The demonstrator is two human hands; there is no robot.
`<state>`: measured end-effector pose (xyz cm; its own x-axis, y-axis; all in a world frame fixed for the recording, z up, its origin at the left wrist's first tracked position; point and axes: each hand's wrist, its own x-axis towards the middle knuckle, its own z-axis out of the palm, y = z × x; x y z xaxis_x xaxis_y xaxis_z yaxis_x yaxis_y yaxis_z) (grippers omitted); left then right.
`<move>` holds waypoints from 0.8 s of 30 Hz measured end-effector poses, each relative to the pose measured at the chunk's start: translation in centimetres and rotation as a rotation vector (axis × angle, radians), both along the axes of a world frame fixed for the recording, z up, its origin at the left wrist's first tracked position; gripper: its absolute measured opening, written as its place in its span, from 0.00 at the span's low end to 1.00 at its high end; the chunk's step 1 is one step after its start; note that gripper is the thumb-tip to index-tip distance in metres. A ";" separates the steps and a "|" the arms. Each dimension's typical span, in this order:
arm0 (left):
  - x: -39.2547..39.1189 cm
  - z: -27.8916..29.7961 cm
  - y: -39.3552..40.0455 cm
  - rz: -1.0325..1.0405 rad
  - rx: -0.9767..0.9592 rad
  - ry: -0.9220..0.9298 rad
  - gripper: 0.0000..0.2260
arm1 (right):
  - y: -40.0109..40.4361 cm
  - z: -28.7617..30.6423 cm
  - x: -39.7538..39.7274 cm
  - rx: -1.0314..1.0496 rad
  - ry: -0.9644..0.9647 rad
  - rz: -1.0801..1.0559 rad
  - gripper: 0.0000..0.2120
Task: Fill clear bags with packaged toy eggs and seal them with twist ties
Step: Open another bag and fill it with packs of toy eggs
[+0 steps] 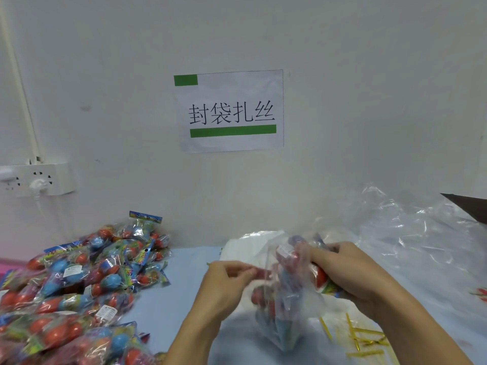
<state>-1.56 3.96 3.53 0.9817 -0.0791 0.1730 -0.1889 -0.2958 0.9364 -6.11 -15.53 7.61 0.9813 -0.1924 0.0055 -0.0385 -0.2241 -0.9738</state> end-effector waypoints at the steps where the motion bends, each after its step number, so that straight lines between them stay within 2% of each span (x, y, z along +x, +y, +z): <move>1: -0.2 0.7 -0.1 0.027 -0.050 -0.086 0.15 | -0.2 0.1 0.0 0.001 -0.009 -0.020 0.16; 3: -0.7 1.7 -0.3 0.063 -0.063 -0.218 0.15 | -0.5 0.2 0.1 -0.019 -0.029 -0.046 0.17; 5: -1.2 1.9 -0.4 -0.011 0.070 -0.253 0.12 | -0.9 0.1 0.1 -0.057 -0.026 -0.056 0.18; 8: -1.7 1.3 -0.7 -0.300 0.406 -0.132 0.12 | -1.8 0.2 -0.3 -0.132 0.046 -0.031 0.17; 10: -1.9 1.1 -0.8 -0.376 0.486 -0.066 0.14 | -2.6 0.5 -0.8 -0.176 0.125 0.028 0.18; 14: -1.3 1.4 -0.1 -0.268 0.374 -0.098 0.09 | -3.4 0.6 -1.2 -0.143 0.195 0.099 0.21; 18: -0.9 1.4 0.3 -0.187 0.199 -0.055 0.05 | -2.9 0.2 -0.7 0.017 0.189 0.162 0.20; 22: -0.7 1.5 0.3 -0.152 0.106 -0.015 0.07 | -3.0 0.3 -0.6 0.202 0.129 0.199 0.12; 24: -0.7 1.5 0.4 -0.111 0.125 -0.017 0.07 | -3.2 0.5 -0.9 0.287 0.114 0.208 0.11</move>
<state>-2.27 4.32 4.99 0.9627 -0.2091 0.1719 -0.2428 -0.3862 0.8899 -6.98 -18.71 8.11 0.9907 0.0336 -0.1317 -0.1331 0.0427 -0.9902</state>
